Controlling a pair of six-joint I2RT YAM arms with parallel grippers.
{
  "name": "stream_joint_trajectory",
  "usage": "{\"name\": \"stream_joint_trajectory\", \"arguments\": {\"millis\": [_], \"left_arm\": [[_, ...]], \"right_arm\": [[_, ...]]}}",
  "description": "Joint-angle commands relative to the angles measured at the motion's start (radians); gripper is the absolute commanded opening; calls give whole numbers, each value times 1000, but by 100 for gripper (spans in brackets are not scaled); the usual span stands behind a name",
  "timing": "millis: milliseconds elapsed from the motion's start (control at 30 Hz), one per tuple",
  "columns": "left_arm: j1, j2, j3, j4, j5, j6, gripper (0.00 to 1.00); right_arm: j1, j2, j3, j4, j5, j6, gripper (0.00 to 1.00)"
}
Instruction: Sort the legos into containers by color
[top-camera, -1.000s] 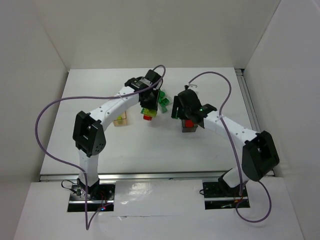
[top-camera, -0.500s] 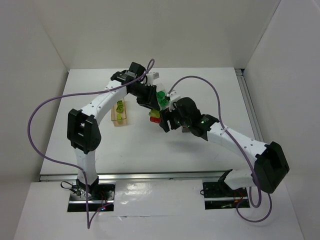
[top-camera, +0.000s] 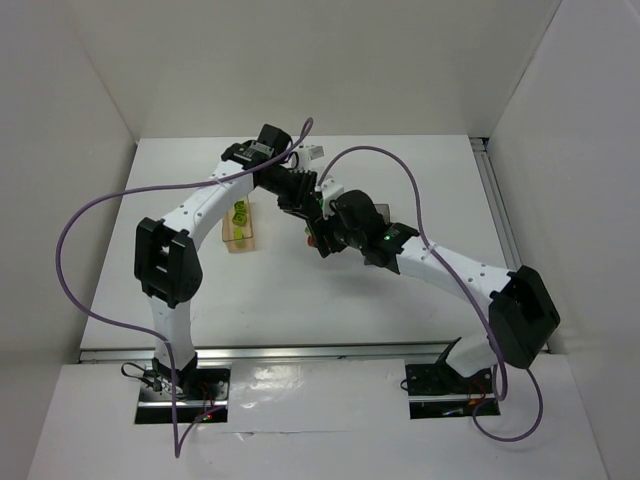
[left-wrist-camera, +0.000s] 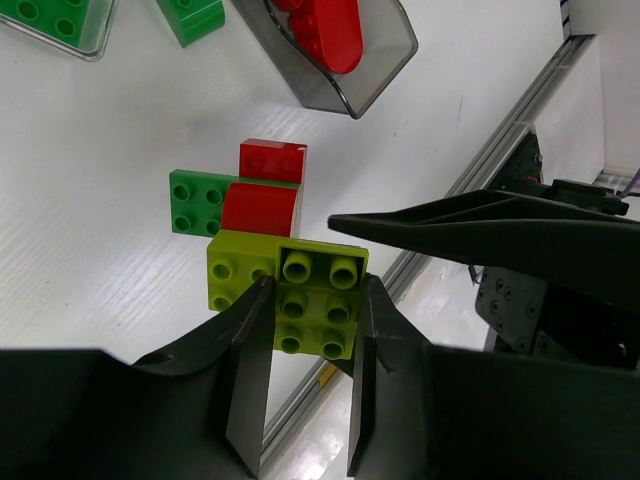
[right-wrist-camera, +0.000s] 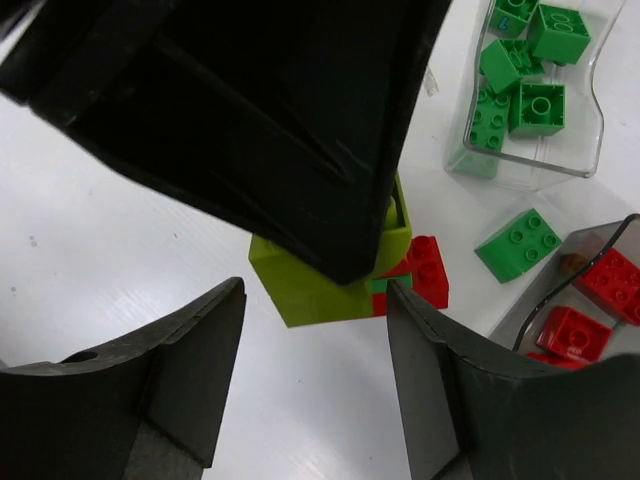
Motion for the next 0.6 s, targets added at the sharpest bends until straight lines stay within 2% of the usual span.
{"name": "stream_joint_trajectory", "arguments": {"millis": [0,100,133,200,300,333,367,567], "left_arm": [[1,4,16,13,50,20,0],[1,-6,5,13,61,20,0],[1,-6,5,13,61,20,0],[1,-6,-4,13,61,20,0],[1,-6,-15,22,61,20,0],[10,-6,-15,22,52,20,0],[11,-6,-15,22,52,20,0],[61,14,-15,33,3,-35,0]], "right_arm": [[19,25,45,79,15,-12,64],[29,25,45,125,50,-3,60],[29,25,33,137,51,8,52],[38,16,21,157,61,8,43],[47,6,10,157,103,17,19],[47,-4,1,157,124,27,4],[56,-17,1,157,124,28,0],[56,-60,-83,134,143,69,0]]}}
